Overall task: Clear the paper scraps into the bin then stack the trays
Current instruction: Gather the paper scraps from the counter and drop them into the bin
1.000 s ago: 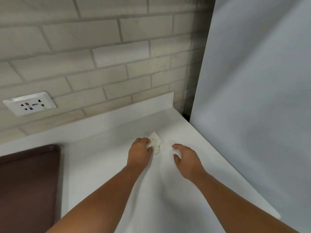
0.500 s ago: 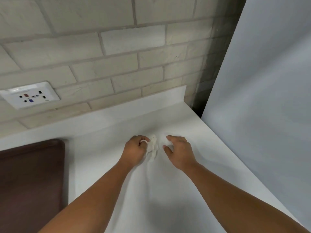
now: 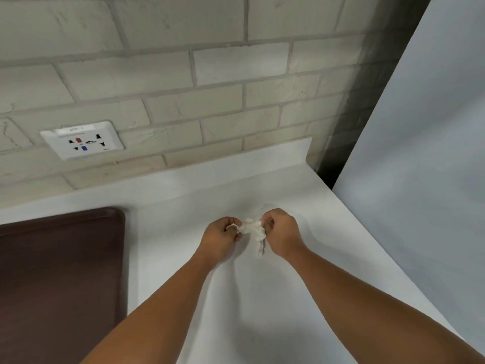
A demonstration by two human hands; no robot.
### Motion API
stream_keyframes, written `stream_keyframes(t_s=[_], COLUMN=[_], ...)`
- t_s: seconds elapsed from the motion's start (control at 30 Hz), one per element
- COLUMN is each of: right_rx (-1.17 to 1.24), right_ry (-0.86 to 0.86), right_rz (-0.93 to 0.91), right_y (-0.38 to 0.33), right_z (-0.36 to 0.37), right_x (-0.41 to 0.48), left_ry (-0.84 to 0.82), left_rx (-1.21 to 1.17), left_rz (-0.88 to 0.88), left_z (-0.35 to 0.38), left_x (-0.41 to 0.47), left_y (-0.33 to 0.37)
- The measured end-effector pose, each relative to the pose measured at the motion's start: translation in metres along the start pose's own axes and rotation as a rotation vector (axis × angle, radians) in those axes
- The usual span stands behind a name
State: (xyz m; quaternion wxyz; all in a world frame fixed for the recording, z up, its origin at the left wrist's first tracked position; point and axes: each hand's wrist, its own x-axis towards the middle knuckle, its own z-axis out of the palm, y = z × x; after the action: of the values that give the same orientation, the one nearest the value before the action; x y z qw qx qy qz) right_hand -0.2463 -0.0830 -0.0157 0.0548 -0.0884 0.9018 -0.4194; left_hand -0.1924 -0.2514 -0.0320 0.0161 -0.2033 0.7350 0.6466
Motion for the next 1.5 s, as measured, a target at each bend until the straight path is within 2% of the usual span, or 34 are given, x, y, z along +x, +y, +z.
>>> stream_keyframes(t_s=[0.1, 0.17, 0.33, 0.47, 0.6, 0.67, 0.77, 0.9, 1.0, 1.1, 1.2, 1.4, 1.5], right_rx=[0.076, 0.136, 0.369, 0.324, 0.231, 0.21, 0.208, 0.35, 0.285, 0.275, 0.114, 0.066, 0.096], right_ry=[0.058, 0.099, 0.071, 0.086, 0.07, 0.049, 0.023, 0.019, 0.059, 0.09, 0.174, 0.181, 0.155], right_rz=[0.054, 0.113, 0.218, 0.274, 0.249, 0.233, 0.249, 0.293, 0.271, 0.214, 0.152, 0.249, 0.323], right_y=[0.001, 0.004, 0.007, 0.021, 0.028, 0.035, 0.048, 0.058, 0.071, 0.083, 0.096, 0.141, 0.173], right_z=[-0.013, -0.022, -0.05, -0.071, -0.095, -0.107, -0.124, -0.151, -0.17, -0.19, -0.21, -0.23, -0.226], right_x=[0.0, 0.0, -0.015, -0.036, -0.07, -0.091, -0.118, -0.153, -0.186, -0.225, -0.268, -0.346, -0.38], left_ry=[0.005, 0.004, -0.045, -0.038, 0.047, 0.054, 0.045, -0.001, -0.022, -0.16, -0.296, -0.352, -0.385], left_rx=[-0.091, -0.049, 0.429, 0.864, 1.09, 1.141, 1.077, 0.833, 0.635, 0.418, 0.229, 0.458, 0.487], left_rz=[-0.047, -0.047, 0.152, 0.437, 0.535, 0.529, 0.431, 0.318, 0.277, 0.24, 0.154, 0.178, 0.136], left_z=[0.001, 0.002, 0.014, 0.026, 0.04, 0.049, 0.059, 0.085, 0.111, 0.144, 0.179, 0.239, 0.262], left_x=[-0.003, -0.005, -0.017, -0.033, -0.056, -0.067, -0.085, -0.118, -0.147, -0.19, -0.232, -0.298, -0.327], left_y=[0.006, 0.008, 0.007, -0.021, -0.03, -0.028, -0.021, 0.01, 0.022, 0.029, 0.028, 0.0, -0.025])
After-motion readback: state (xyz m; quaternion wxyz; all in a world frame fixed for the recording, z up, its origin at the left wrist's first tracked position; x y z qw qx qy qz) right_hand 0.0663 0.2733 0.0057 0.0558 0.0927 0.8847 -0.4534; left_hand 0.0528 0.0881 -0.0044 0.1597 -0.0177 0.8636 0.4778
